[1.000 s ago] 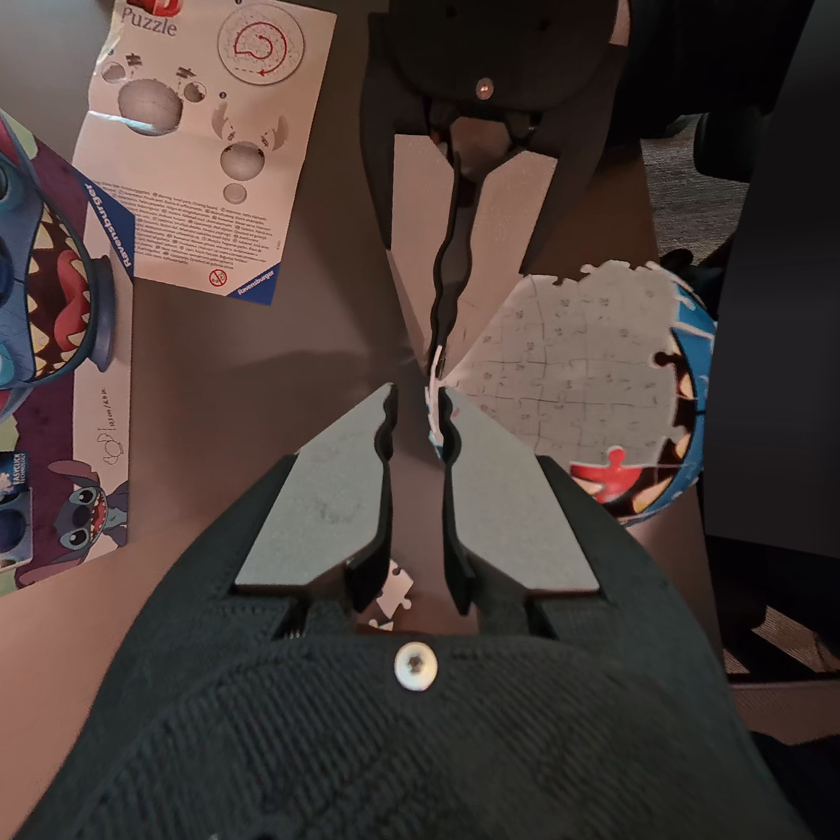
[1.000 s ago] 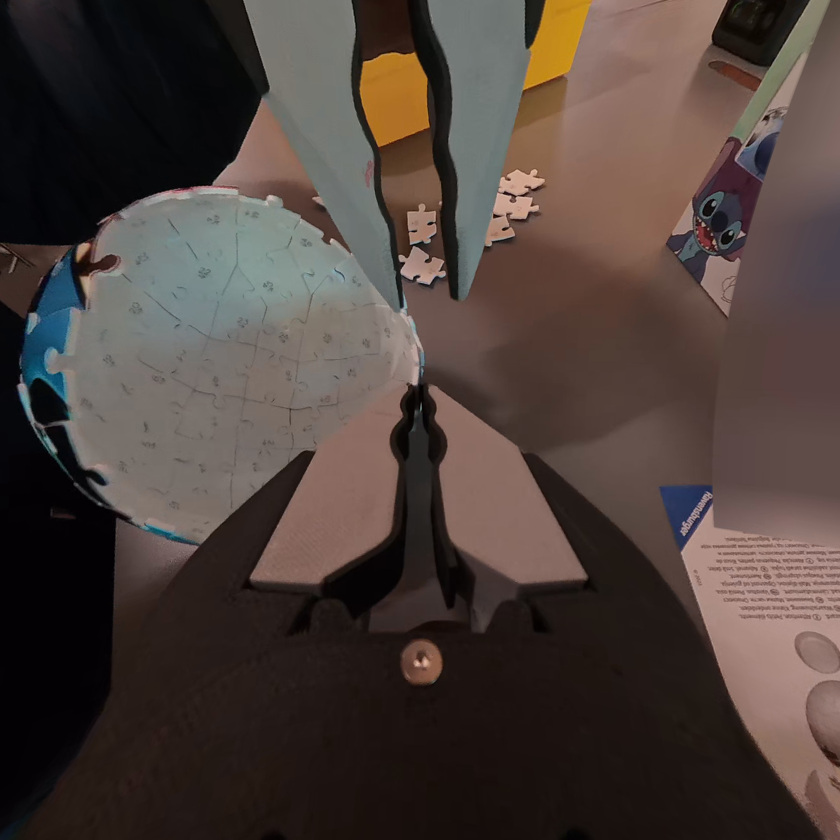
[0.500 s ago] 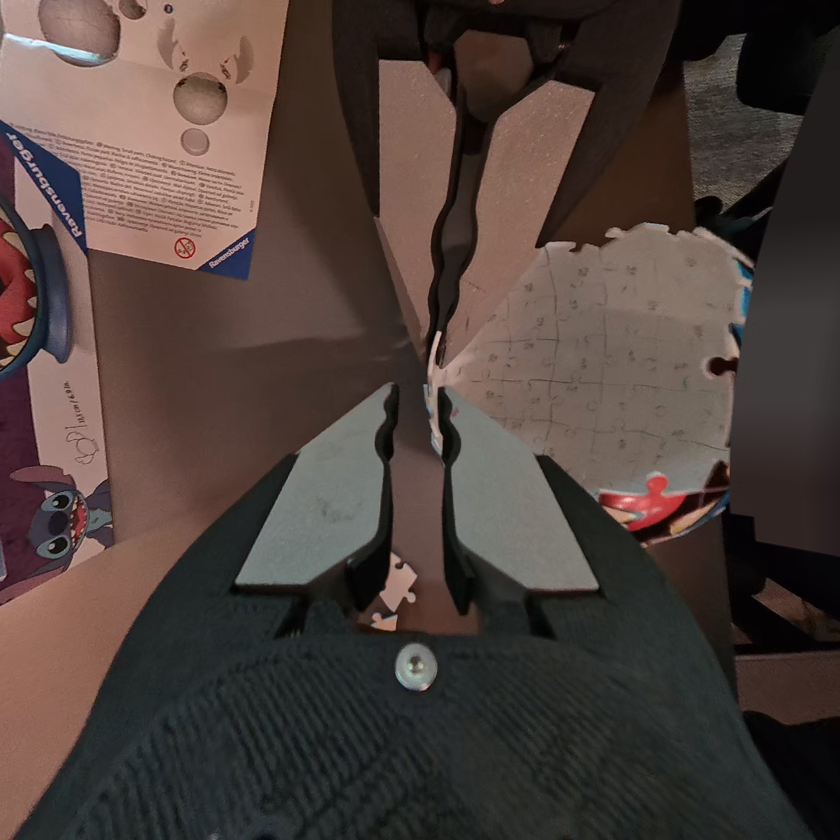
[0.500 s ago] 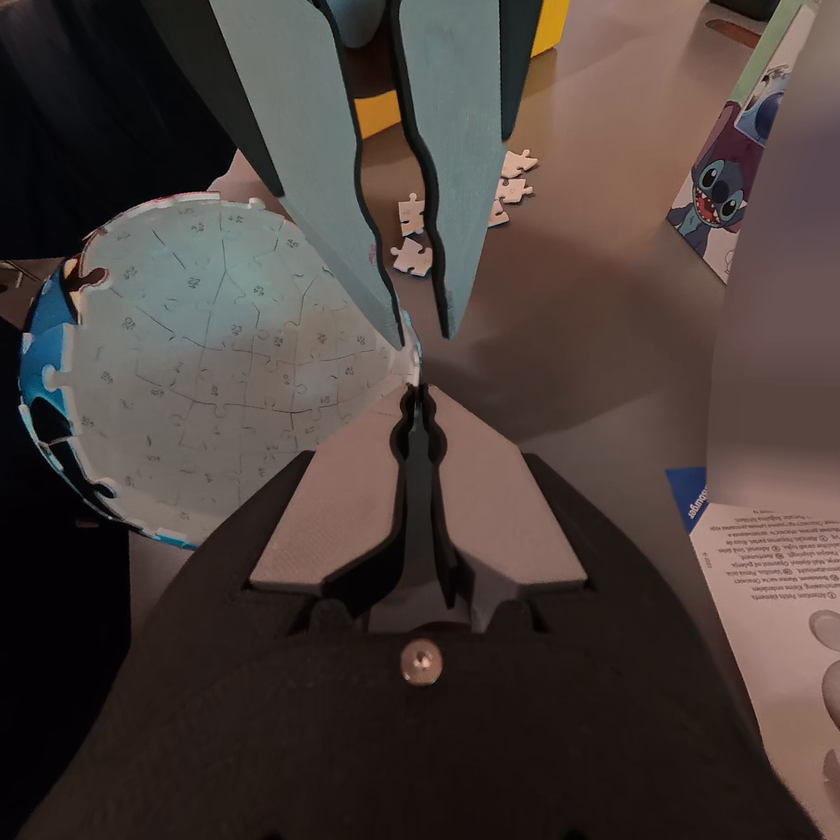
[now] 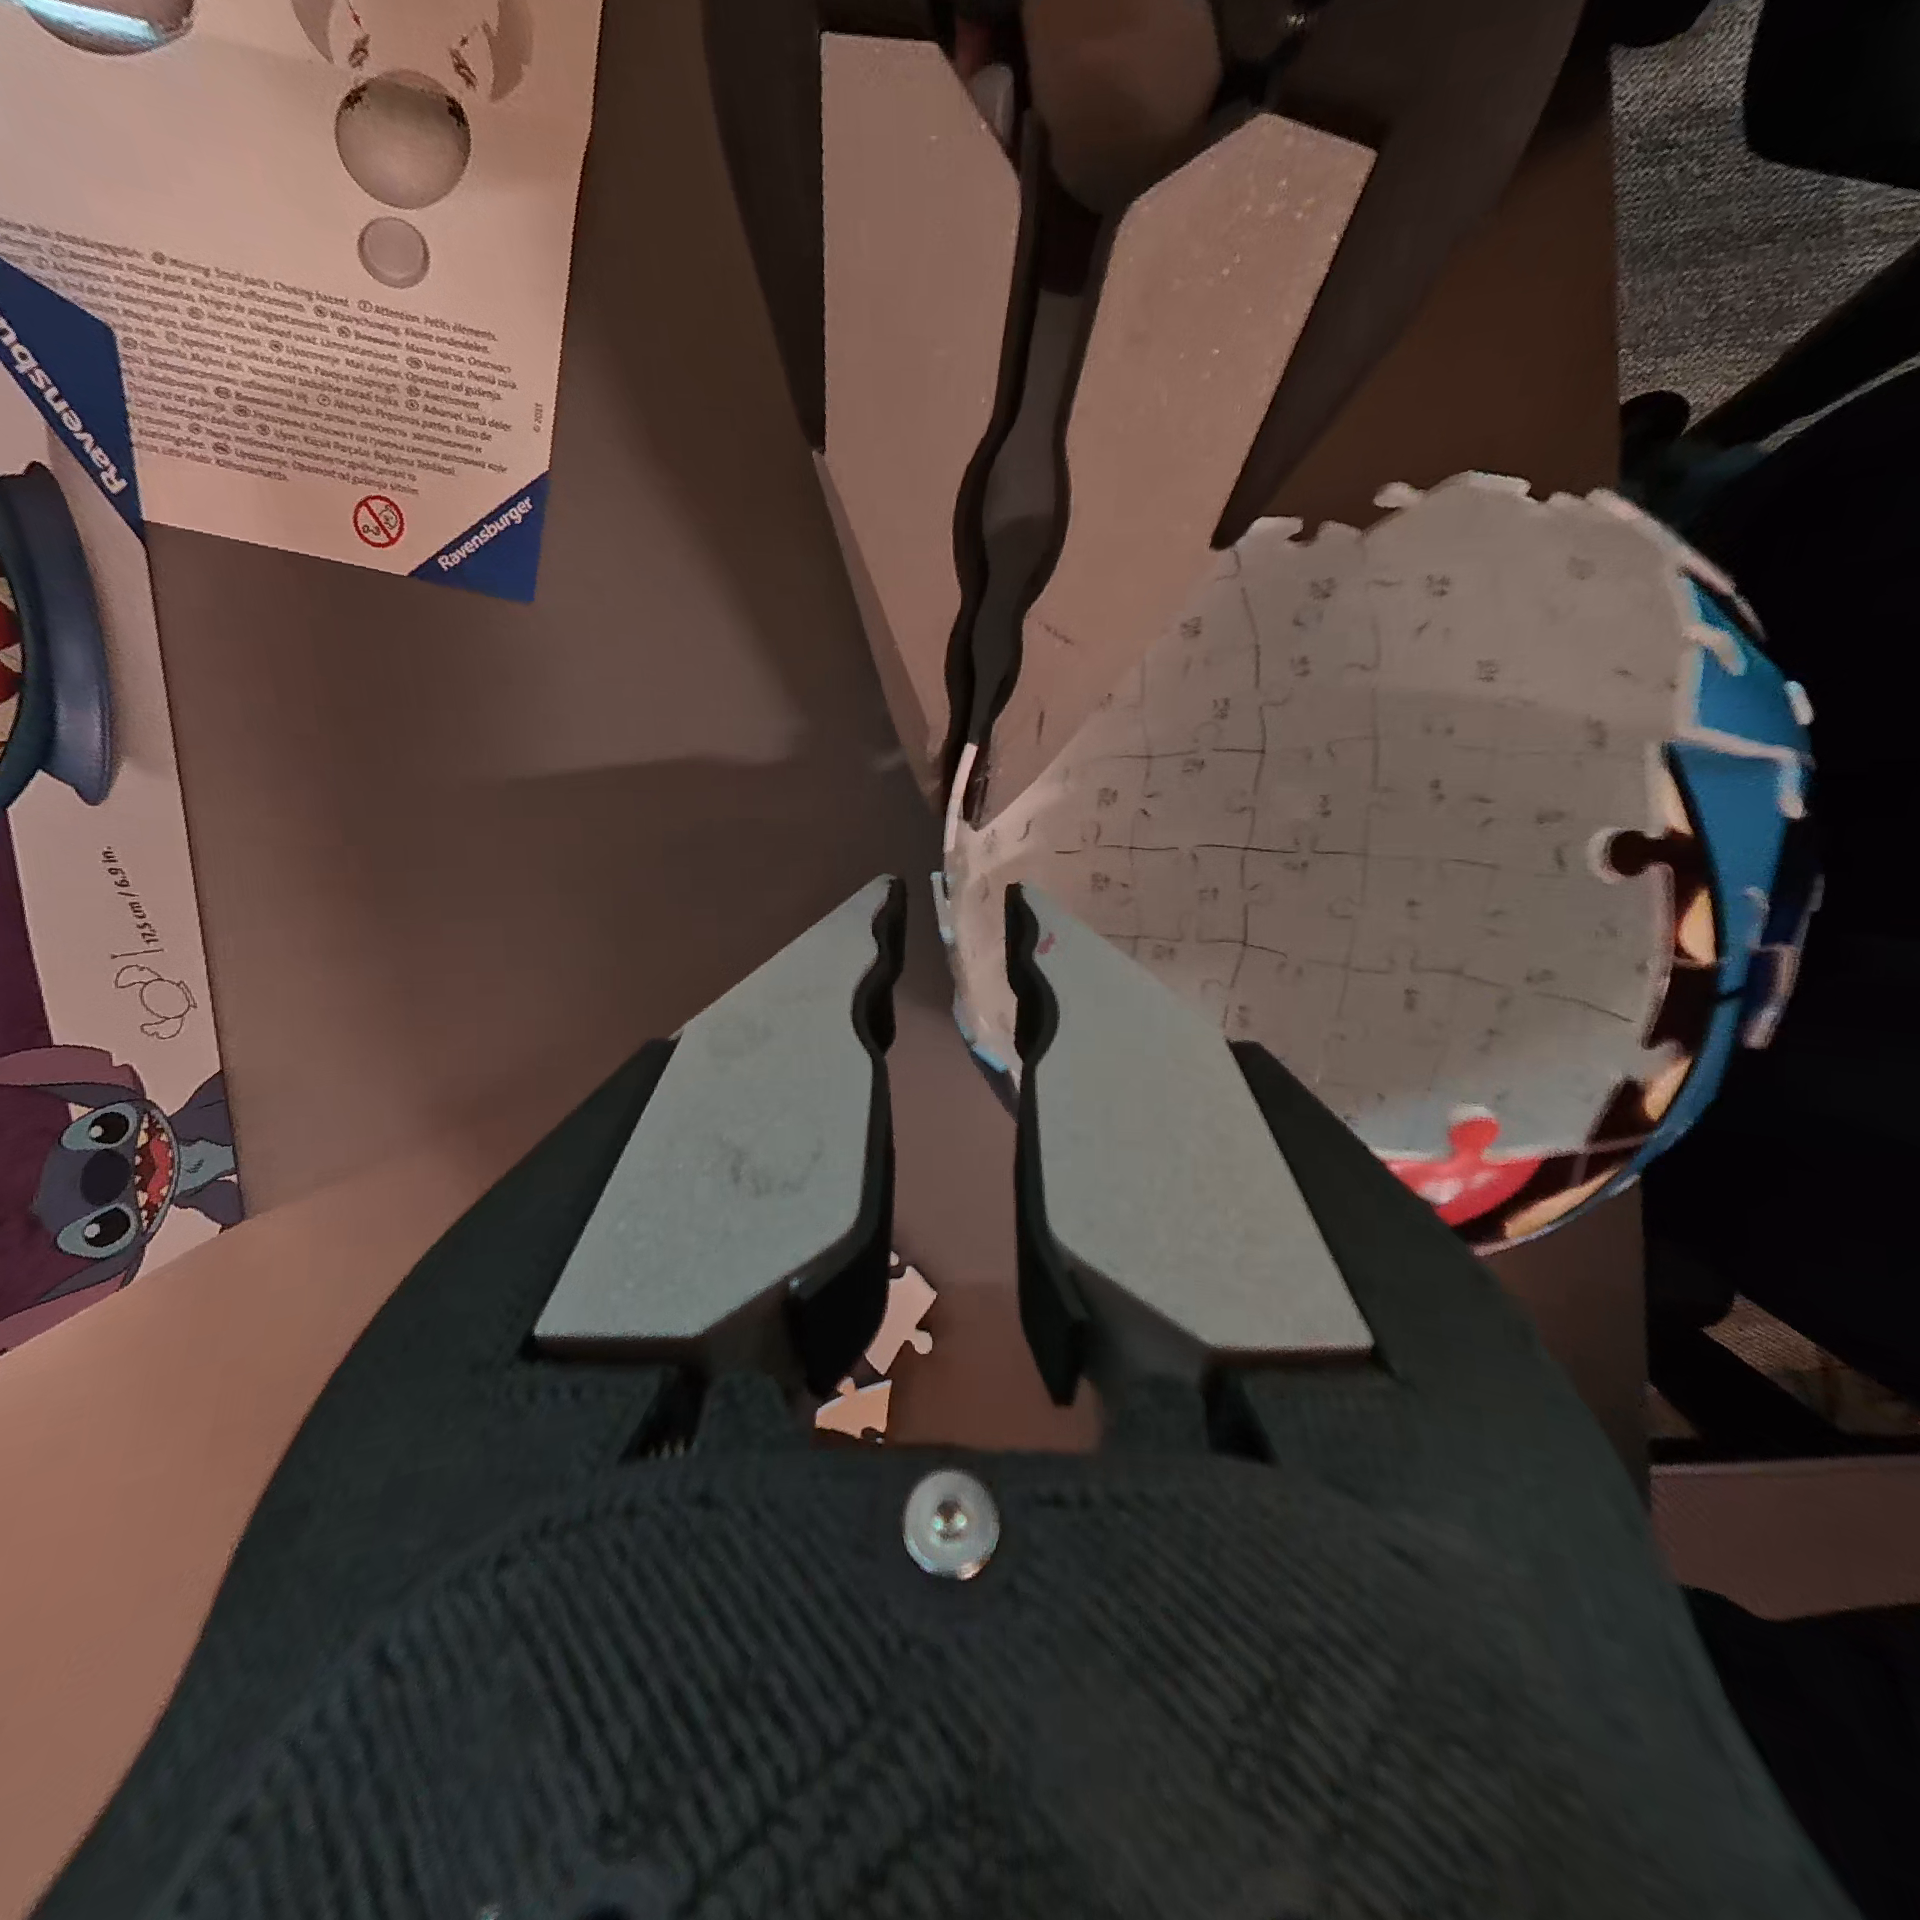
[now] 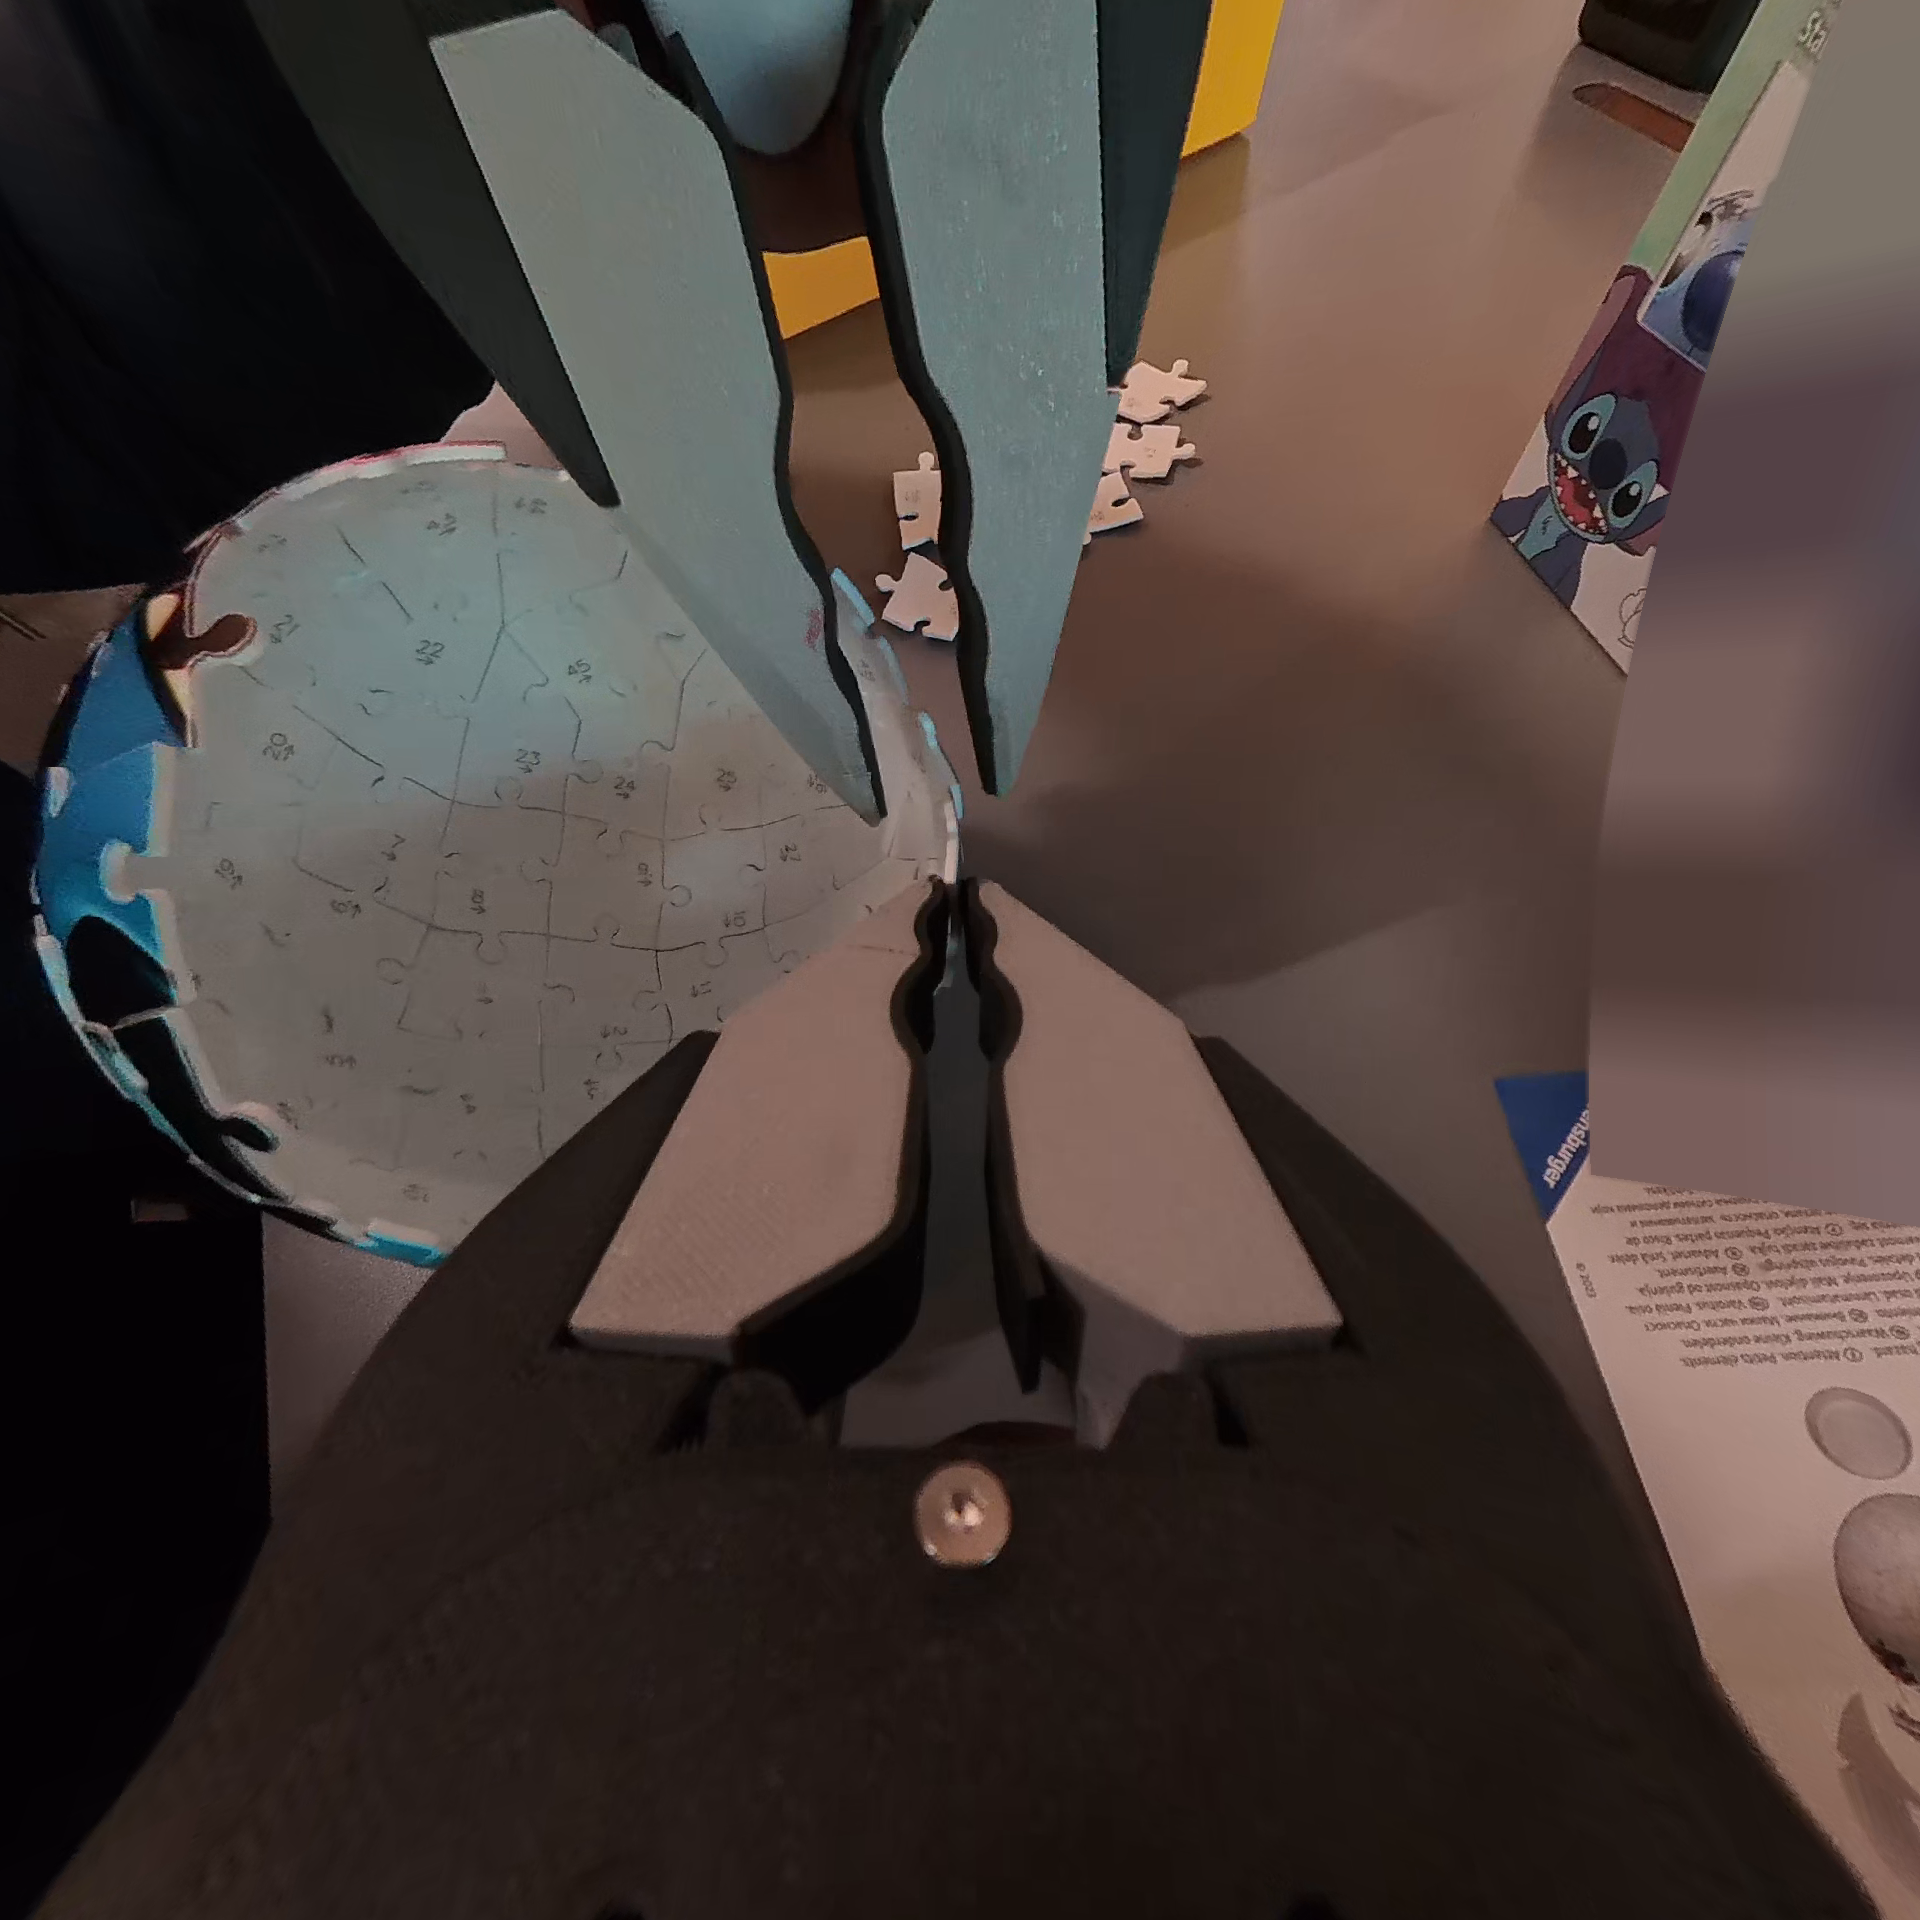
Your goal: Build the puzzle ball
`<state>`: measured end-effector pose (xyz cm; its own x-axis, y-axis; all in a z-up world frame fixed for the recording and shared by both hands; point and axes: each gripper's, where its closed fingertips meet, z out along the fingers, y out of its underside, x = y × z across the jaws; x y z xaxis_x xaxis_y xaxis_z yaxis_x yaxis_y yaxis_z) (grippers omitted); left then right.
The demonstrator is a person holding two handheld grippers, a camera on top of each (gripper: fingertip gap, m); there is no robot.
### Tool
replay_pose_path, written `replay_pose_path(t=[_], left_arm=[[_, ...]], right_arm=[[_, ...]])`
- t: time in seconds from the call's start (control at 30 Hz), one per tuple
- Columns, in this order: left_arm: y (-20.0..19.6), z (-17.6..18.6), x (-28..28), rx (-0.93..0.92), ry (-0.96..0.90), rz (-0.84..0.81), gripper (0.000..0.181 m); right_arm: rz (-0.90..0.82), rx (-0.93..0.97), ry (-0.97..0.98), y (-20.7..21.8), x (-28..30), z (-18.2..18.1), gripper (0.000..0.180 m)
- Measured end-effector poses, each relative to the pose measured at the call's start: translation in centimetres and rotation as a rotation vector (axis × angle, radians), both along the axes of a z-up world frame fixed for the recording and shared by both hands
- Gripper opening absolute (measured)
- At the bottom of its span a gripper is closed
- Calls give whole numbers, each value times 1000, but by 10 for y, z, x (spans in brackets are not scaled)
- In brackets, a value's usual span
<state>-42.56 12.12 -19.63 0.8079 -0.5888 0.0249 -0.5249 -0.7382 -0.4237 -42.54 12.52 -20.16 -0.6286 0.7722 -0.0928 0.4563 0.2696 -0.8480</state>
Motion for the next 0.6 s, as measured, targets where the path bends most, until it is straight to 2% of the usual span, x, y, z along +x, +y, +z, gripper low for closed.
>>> replay_pose_path(t=[0.6], left_arm=[[3,-7,-2,-24,29,17,7]], right_arm=[[-9,-21,2,0,-4,0,0]])
